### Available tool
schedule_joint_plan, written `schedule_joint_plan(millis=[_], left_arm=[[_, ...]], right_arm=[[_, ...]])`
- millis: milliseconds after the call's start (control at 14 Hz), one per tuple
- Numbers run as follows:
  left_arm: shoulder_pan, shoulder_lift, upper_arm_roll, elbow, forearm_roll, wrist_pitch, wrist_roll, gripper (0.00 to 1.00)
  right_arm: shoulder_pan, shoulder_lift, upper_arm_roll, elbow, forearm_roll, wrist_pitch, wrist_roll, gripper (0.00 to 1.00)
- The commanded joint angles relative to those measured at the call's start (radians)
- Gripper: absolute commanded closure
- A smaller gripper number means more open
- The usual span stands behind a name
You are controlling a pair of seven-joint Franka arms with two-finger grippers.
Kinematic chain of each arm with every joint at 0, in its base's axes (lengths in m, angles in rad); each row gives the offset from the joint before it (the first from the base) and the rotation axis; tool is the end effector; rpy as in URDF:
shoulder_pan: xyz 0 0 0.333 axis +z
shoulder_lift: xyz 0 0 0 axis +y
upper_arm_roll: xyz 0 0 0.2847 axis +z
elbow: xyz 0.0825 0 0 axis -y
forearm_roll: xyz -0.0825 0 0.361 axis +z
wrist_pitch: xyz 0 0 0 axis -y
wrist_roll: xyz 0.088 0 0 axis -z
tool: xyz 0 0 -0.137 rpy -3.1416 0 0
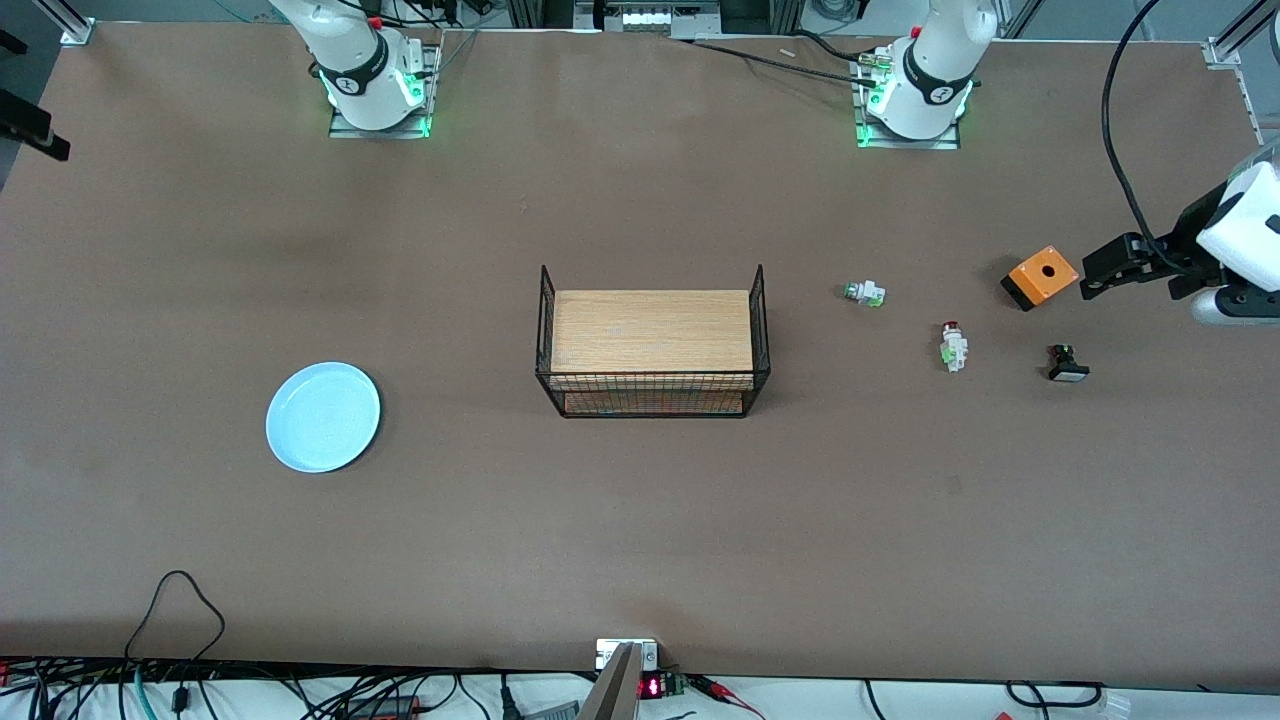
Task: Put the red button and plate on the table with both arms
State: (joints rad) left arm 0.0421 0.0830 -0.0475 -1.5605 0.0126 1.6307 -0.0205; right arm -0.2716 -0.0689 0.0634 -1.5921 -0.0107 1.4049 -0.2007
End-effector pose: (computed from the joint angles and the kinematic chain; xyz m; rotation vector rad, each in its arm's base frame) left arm 0.5581 -0.0005 0.5279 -3.1327 -0.0226 0.0197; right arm 0.4799 -0.1020 0.5758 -3.1267 0.0141 0.1863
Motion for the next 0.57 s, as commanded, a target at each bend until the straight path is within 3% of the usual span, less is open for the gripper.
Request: schedule_joint_plan(millis=[0,214,500], left_arm=[[0.005,-0.031,0.001,-0.029,-0.011,0.011,0.02,0.0],[0.005,-0.029,0.001,-0.029,-0.011,0.014,0.02,0.0],[0.005,-0.029,0.001,-0.029,-0.011,0.014,0.02,0.0]], right_arm=[[-0.018,0.061,0.018,0.055,0.015,0.046,0.003,0.0],[-0.018,0.073,0.019,0.047,0.02,0.149,0.003,0.0],[0.014,0.104,0.01,0.049,0.012,0.151,0.001,0.0]])
